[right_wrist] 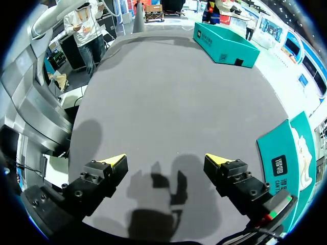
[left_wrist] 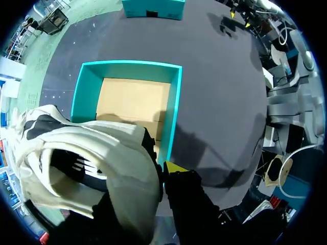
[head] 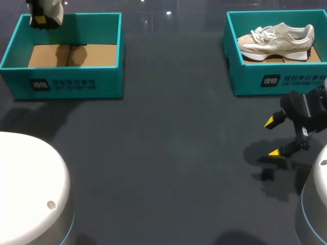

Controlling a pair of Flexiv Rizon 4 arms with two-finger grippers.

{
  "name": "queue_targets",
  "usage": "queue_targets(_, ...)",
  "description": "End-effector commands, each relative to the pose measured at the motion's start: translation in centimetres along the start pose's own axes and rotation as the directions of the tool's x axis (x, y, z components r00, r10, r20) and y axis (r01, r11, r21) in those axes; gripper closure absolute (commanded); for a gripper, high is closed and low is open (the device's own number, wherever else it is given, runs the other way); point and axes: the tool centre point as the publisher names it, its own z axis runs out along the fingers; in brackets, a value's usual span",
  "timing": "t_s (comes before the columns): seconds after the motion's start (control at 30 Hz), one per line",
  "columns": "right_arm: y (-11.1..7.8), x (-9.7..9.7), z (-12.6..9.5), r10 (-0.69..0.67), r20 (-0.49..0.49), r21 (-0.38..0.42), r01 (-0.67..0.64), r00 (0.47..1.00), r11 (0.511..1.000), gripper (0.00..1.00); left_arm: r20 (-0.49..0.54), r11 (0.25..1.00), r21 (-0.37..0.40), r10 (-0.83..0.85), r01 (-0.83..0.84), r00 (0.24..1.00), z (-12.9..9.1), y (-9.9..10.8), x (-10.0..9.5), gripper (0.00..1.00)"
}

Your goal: Take the shoe out of the shoebox, open the shoe tongue, remove and reinsert the insole, then place the shoe into the shoebox

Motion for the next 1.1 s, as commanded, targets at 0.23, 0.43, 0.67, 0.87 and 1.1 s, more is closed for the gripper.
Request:
queue_targets(0.23, 0.0, 0.1, 0.1, 0.000, 0.003, 0.003, 0.000, 1.000, 1.000, 0.00, -0.034, 0.998, 0.062, 0.008, -0.006, 0.999, 0.4, 4.5, -3.4, 1.00)
queue_targets(0.43, 0.0, 0.1, 0.1, 0.000, 0.003, 0.003, 0.000, 1.000, 1.000, 0.00, -0.042, 0.993, 0.088, 0.077, -0.073, 0.996, 1.0, 6.6, -4.7, 1.00)
queue_targets(0.67, 0.0, 0.1, 0.1, 0.000, 0.003, 0.003, 0.000, 1.000, 1.000, 0.00, 0.008, 0.938, 0.019, 0.347, -0.347, 0.938, 1.8, 8.0, -4.6, 1.00)
queue_targets(0.87, 0.0, 0.1, 0.1, 0.000, 0.003, 0.003, 0.000, 1.000, 1.000, 0.00, 0.117, 0.806, -0.103, 0.592, -0.583, 0.798, 3.0, 9.6, -3.7, 1.00)
queue_targets(1.1, 0.0, 0.1, 0.1, 0.000, 0.003, 0.003, 0.000, 1.000, 1.000, 0.00, 0.117, 0.806, -0.103, 0.592, -0.583, 0.798, 3.0, 9.6, -3.7, 1.00)
